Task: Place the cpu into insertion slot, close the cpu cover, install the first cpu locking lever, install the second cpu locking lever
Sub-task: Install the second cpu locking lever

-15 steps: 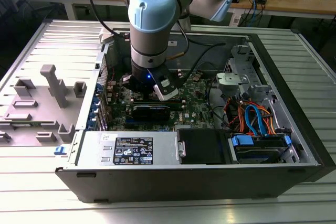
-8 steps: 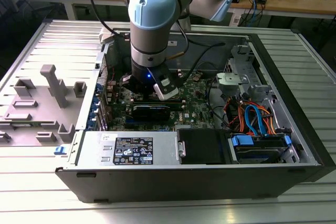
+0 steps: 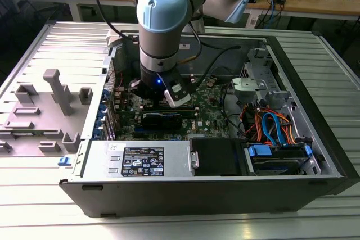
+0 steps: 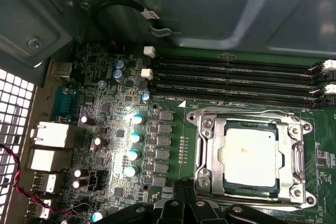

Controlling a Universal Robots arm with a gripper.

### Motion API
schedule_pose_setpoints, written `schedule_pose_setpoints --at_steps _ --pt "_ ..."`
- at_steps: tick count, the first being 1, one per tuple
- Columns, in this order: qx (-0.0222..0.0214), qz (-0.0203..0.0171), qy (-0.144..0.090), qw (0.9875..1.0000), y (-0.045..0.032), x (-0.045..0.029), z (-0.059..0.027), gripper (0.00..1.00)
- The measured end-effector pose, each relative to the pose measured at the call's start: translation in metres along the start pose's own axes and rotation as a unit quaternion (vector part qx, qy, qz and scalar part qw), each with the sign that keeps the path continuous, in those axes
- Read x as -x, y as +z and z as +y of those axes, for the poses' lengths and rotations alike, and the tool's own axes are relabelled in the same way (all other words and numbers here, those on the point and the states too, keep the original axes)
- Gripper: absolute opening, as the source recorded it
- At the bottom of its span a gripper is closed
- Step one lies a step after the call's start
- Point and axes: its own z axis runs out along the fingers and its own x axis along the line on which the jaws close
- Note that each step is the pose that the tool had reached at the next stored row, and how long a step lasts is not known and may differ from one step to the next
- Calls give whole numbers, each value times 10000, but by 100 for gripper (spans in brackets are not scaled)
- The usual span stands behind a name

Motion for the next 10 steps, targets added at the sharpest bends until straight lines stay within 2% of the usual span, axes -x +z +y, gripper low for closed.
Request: schedule_pose_setpoints --at_steps 3,4,10 --pt "26 -3 1 10000 4 -1 0 11" --pt "47 -5 0 10000 7 -1 1 11" --pt "50 -5 0 10000 22 1 13 11"
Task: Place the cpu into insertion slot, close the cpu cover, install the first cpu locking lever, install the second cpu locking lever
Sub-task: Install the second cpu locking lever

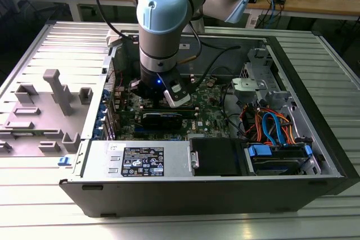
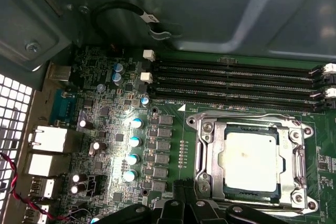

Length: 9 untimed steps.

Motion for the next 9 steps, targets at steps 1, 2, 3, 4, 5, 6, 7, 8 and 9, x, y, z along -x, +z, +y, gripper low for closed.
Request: schedule_pose_setpoints --at_steps 1,2,3,4,5,6,7,8,9 --pt "-2 0 0 10000 1 0 0 11" --pt "-5 0 0 10000 1 0 0 11" --pt "-8 0 0 10000 1 0 0 11" --pt "-9 0 0 10000 2 0 0 11" --pt "-11 0 0 10000 1 0 0 11" --pt "-13 1 1 10000 1 0 0 11" --pt "-14 1 1 10000 1 0 0 11" --pt "-14 1 1 10000 1 0 0 11" --pt "-15 1 1 10000 1 0 0 11"
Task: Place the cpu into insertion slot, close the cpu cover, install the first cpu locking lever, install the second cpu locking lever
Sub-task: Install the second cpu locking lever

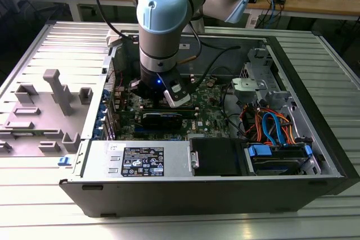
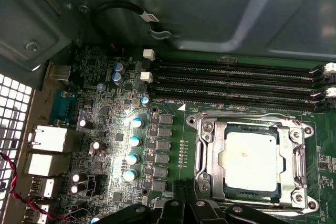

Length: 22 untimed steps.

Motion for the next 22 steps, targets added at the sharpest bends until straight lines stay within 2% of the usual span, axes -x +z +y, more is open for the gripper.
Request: schedule_pose_setpoints --at_steps 22 --pt "-1 0 0 10000 -107 -4 14 11"
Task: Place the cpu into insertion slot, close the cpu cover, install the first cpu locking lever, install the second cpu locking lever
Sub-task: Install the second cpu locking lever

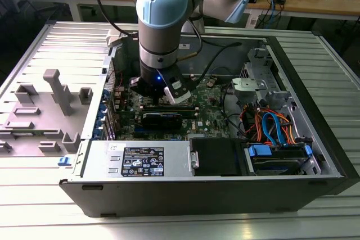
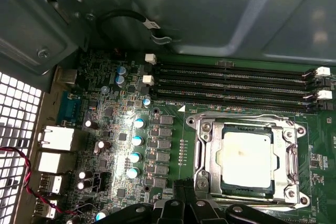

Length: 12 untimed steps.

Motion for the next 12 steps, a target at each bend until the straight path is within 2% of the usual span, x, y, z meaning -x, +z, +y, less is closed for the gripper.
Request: schedule_pose_setpoints --at_steps 9,12 --pt "0 0 0 10000 -10 -1 2 11" --pt "-1 1 0 10000 -35 -1 7 11"
